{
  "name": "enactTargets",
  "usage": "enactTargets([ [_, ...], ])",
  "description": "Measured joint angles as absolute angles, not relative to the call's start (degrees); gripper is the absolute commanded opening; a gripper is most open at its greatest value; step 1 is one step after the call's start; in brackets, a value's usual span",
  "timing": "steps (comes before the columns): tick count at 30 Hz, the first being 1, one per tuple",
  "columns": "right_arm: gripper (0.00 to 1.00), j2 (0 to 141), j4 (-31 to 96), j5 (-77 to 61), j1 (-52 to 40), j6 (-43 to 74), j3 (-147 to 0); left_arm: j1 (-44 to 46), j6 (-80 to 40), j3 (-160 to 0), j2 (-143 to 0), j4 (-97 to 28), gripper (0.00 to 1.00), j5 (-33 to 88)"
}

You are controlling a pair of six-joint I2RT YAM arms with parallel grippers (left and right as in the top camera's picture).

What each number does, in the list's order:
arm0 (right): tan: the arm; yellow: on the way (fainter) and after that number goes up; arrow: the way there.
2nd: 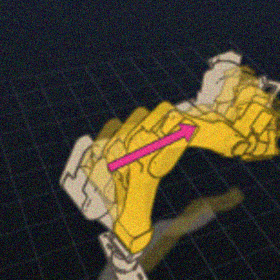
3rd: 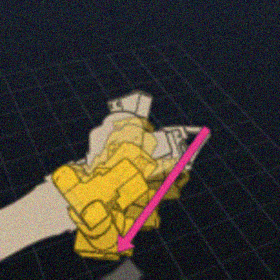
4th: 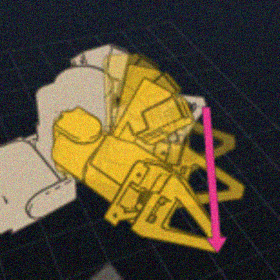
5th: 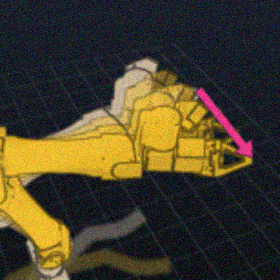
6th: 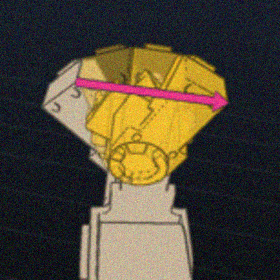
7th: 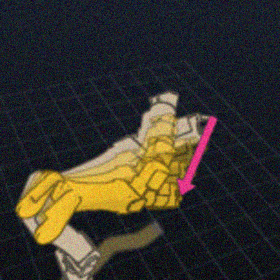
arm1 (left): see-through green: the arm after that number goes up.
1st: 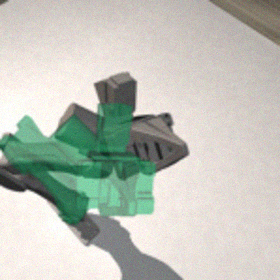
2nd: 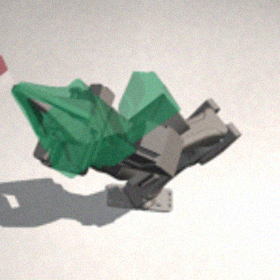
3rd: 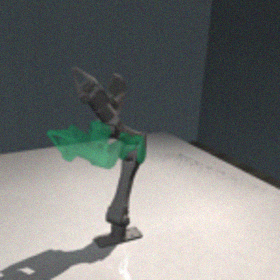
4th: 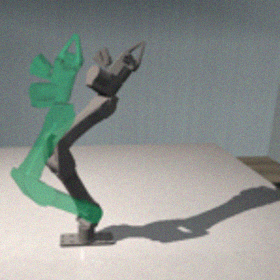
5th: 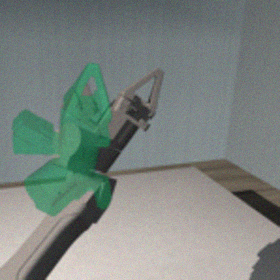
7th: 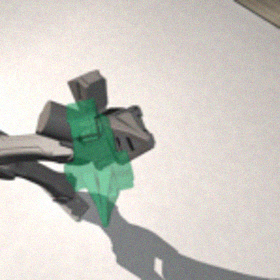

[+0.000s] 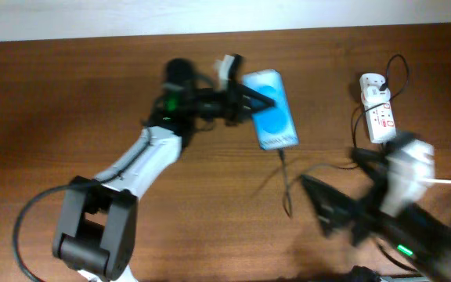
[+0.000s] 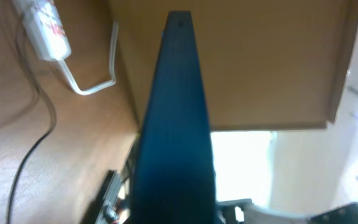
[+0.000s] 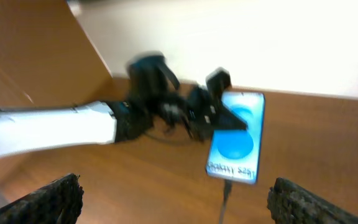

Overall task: Plug charger to phone and switch on socket
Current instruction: 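Push the USB-C plug into the phone's bottom port with the right gripper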

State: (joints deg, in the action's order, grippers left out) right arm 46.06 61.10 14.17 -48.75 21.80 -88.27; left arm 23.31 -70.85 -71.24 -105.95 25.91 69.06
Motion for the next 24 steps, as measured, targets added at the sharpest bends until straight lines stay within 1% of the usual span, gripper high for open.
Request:
enactTargets([
  [1, 0.99, 42.0, 61.3, 15.5, -48.8, 21.8, -88.7, 26.3, -63.9, -74.9, -105.9, 11.1, 0.0, 66.5],
  [2, 0.99, 40.9, 61.6, 16.5, -48.8, 21.8, -89.0, 26.6, -57.6, -76.4, -105.9, 0.0, 0.0, 63.1],
  [3, 0.99, 41.0, 61.9, 17.0, -48.8, 21.8, -88.9, 25.7, -48.5, -77.4, -106.0, -10.5, 0.0, 56.9],
  [4, 0.99, 41.6, 62.0, 17.2, -48.8, 21.8, -88.8, 24.9, -42.7, -77.6, -106.1, -14.8, 0.0, 52.9],
  [7, 0.99, 44.8, 62.0, 17.7, -48.8, 21.8, -87.8, 21.3, -27.4, -78.0, -106.9, -23.7, 0.0, 48.0],
  [10, 0.99, 49.8, 62.1, 18.0, -48.8, 21.8, -87.6, 19.5, -19.0, -78.1, -110.9, -24.4, 0.0, 48.1],
  [14, 0.99, 57.3, 61.6, 18.0, -48.8, 21.8, -87.3, 19.6, -13.2, -78.1, -118.4, -24.2, 0.0, 51.8],
  [18, 0.99, 60.1, 60.9, 18.2, -48.8, 22.4, -87.2, 19.6, -9.8, -78.4, -121.1, -20.4, 0.01, 53.8],
  [21, 0.99, 61.0, 60.9, 18.4, -48.8, 22.8, -87.2, 19.5, -9.6, -78.5, -125.2, -20.1, 0.13, 55.6],
  [22, 0.99, 61.0, 60.9, 18.9, -48.8, 23.7, -87.2, 19.5, -9.6, -78.5, -125.3, -20.1, 0.14, 55.7],
  [24, 0.98, 61.0, 60.9, 20.2, -48.8, 25.1, -87.2, 19.6, -9.4, -78.5, -125.3, -20.3, 0.21, 54.3],
])
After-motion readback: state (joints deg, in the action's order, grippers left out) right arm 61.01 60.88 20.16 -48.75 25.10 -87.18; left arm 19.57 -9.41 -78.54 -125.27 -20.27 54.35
